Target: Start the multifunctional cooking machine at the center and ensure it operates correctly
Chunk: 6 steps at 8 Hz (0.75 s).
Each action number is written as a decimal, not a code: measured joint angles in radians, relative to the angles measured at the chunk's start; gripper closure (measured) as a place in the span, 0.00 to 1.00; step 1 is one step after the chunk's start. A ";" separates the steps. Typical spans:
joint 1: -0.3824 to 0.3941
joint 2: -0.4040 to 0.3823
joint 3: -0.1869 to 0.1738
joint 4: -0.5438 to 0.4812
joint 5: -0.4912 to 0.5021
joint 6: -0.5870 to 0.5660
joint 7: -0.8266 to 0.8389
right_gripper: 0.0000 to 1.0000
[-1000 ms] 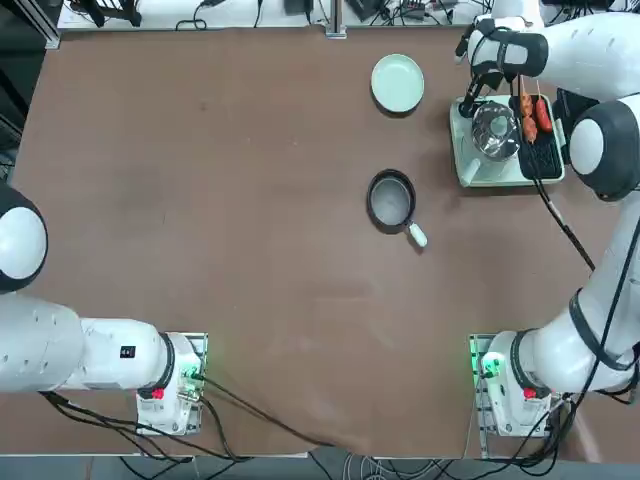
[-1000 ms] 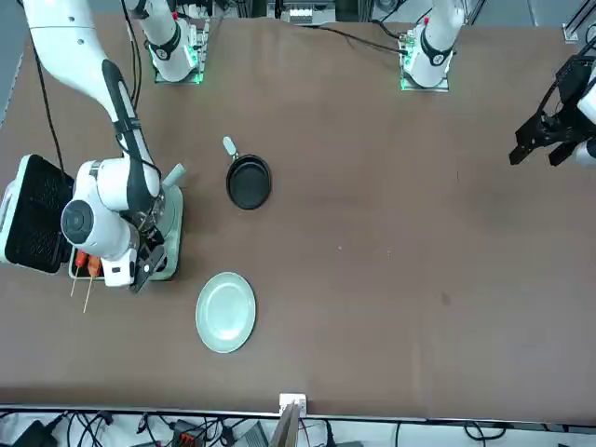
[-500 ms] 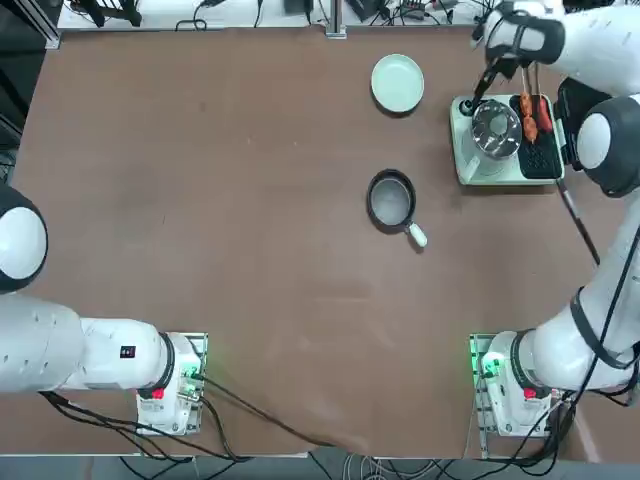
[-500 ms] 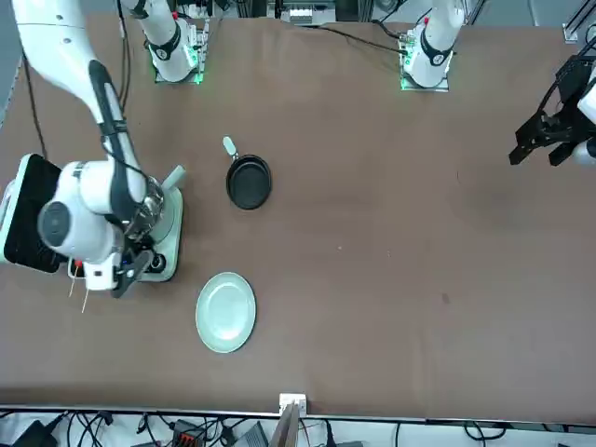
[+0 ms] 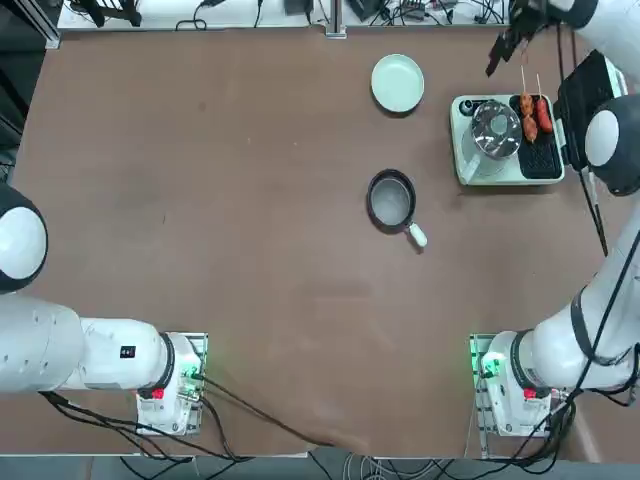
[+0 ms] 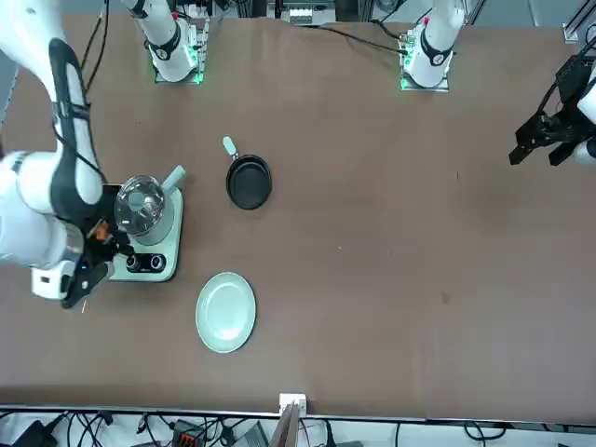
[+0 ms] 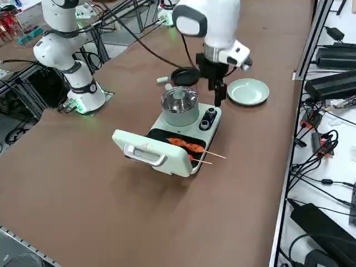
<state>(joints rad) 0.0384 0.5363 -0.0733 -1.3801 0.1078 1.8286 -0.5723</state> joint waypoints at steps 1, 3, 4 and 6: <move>0.001 -0.029 0.001 0.045 0.001 -0.059 0.130 0.00; 0.005 -0.115 0.007 0.068 0.002 -0.135 0.390 0.00; 0.013 -0.157 0.011 0.068 0.000 -0.166 0.527 0.00; 0.050 -0.245 0.016 0.044 -0.054 -0.194 0.685 0.00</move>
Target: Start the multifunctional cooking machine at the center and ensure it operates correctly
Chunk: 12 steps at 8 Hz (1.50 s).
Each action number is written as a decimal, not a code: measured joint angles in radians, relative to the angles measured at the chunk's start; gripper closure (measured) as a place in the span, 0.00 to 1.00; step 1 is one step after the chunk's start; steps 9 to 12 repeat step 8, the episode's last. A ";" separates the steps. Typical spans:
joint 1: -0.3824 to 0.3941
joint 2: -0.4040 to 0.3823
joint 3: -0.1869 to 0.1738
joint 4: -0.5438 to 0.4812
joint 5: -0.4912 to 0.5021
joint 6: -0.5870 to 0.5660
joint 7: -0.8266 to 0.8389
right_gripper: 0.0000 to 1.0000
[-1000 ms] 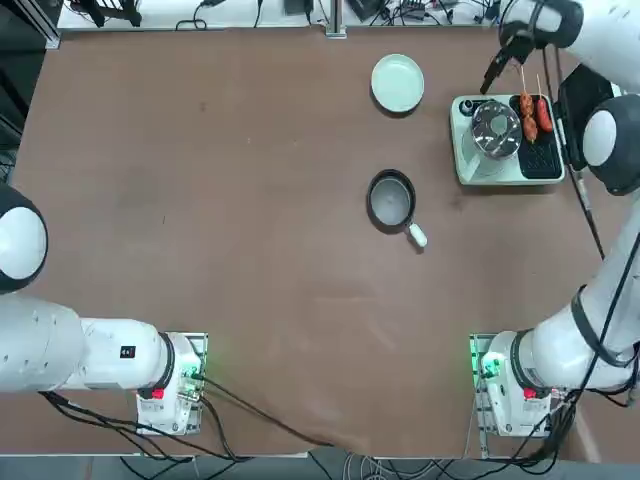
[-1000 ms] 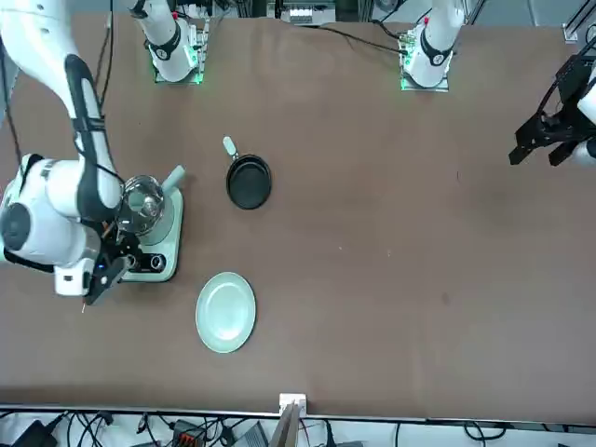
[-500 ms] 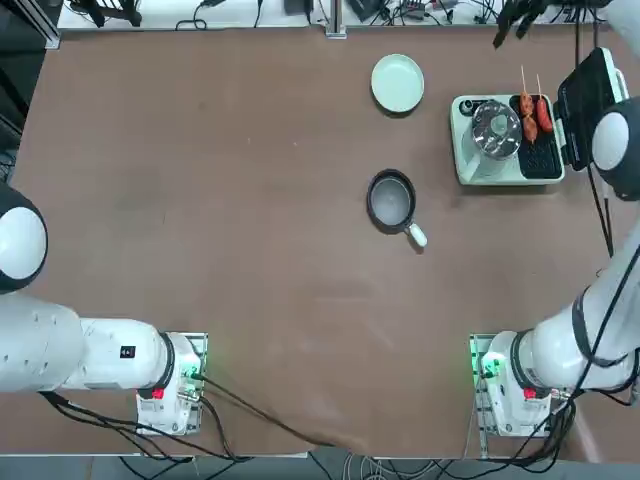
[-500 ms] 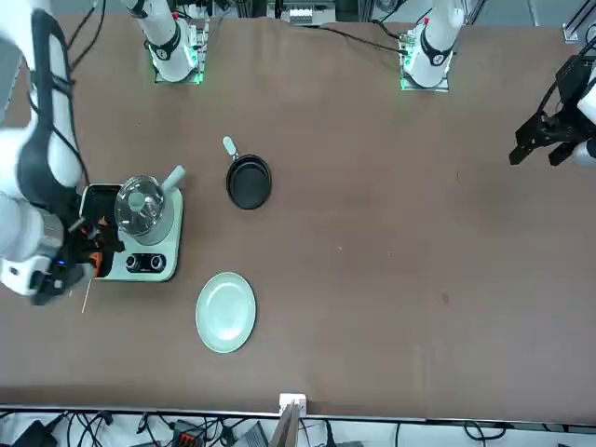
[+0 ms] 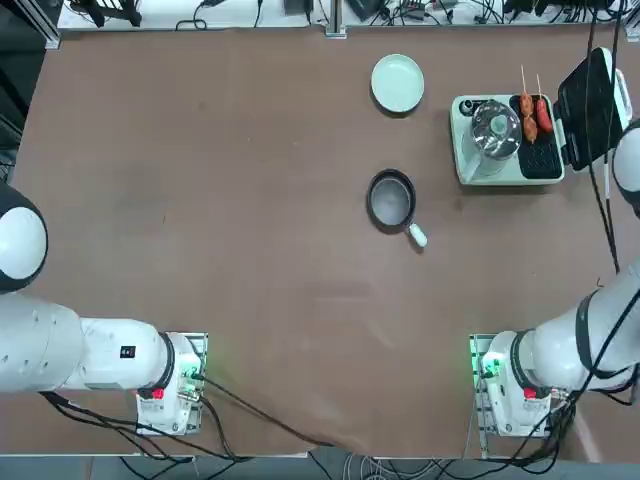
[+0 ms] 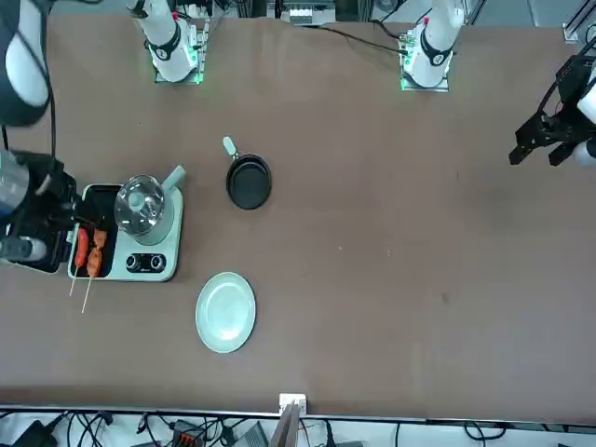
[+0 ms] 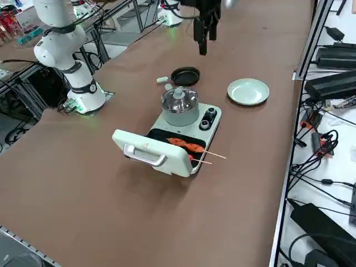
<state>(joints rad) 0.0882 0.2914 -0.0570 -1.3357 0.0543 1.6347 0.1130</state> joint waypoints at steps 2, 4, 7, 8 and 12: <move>0.015 -0.119 0.001 -0.092 -0.016 -0.002 0.024 0.00; 0.015 -0.245 0.001 -0.207 -0.016 -0.003 0.025 0.00; 0.015 -0.330 0.001 -0.284 -0.015 -0.006 0.023 0.00; 0.014 -0.330 0.000 -0.285 -0.015 -0.006 0.012 0.00; 0.014 -0.330 0.000 -0.285 -0.015 -0.006 0.012 0.00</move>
